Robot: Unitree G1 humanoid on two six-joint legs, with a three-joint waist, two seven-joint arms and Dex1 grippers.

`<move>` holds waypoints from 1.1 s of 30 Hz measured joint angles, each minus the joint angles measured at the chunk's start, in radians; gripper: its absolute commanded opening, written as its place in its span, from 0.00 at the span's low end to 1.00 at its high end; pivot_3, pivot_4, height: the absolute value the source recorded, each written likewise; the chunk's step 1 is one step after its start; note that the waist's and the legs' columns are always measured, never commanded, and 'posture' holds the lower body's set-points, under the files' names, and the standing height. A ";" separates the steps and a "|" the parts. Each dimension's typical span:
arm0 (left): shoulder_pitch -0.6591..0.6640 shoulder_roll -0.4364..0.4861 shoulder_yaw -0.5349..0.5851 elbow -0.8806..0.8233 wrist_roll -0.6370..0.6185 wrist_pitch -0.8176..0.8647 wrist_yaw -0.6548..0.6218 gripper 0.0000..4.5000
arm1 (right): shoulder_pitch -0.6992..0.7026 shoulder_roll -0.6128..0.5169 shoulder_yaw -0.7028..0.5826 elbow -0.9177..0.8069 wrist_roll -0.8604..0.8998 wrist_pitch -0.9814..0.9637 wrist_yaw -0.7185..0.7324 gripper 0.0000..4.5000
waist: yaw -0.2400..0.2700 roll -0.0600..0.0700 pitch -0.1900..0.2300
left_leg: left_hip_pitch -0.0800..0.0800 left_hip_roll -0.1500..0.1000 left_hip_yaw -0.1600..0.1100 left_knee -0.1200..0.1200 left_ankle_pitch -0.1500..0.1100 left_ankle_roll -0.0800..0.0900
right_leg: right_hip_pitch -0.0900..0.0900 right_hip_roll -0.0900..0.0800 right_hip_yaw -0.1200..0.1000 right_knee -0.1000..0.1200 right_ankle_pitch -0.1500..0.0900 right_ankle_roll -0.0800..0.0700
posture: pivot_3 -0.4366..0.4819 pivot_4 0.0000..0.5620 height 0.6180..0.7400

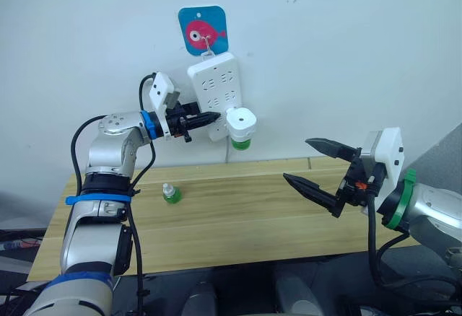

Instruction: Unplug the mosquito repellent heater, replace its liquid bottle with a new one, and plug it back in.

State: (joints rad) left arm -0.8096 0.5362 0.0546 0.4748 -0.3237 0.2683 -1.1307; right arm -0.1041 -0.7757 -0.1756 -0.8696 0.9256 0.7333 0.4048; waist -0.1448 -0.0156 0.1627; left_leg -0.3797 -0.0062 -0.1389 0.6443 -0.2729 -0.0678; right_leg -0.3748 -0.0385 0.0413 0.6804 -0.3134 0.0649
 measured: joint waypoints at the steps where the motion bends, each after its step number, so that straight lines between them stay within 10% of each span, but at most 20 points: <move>1: 0.000 0.001 0.000 0.000 -0.001 0.004 0.000 0.29 | 0.000 0.001 0.002 0.000 0.000 0.000 -0.002 1.00 | 0.000 0.000 0.000 | 0.000 0.000 0.000 0.000 0.000 0.000 | 0.000 0.000 0.000 0.000 0.000 0.000 | 0.20 0.28 0.95; 10: 0.006 0.012 0.001 -0.014 -0.005 0.015 0.001 0.29 | -0.129 0.071 0.113 0.004 -0.048 0.077 -0.166 1.00 | -0.003 0.000 0.000 | 0.000 0.000 0.000 0.000 0.000 0.000 | -0.001 0.000 0.000 0.000 0.000 0.000 | 0.20 0.28 0.95; 20: 0.040 0.009 0.010 -0.078 -0.011 0.035 0.016 0.29 | -0.413 0.467 0.443 0.185 -0.326 0.227 -0.529 1.00 | -0.015 0.001 0.001 | -0.004 -0.001 -0.002 0.000 0.002 -0.004 | -0.005 -0.002 0.000 0.001 0.000 0.000 | 0.21 0.28 0.95; 33: 0.042 0.009 0.011 -0.082 -0.011 0.047 0.025 0.29 | -0.479 0.662 0.484 0.382 -0.542 0.205 -0.530 1.00 | -0.019 0.002 0.001 | -0.004 -0.002 -0.003 0.000 0.001 -0.002 | -0.005 -0.002 0.000 0.002 0.000 0.000 | 0.22 0.27 0.95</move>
State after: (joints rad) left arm -0.7679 0.5450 0.0661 0.3923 -0.3347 0.3157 -1.1058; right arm -0.5828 -0.1140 0.3080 -0.4872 0.3836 0.9383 -0.1251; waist -0.1635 -0.0140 0.1633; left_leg -0.3838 -0.0081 -0.1418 0.6446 -0.2715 -0.0702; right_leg -0.3798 -0.0406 0.0412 0.6827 -0.3130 0.0646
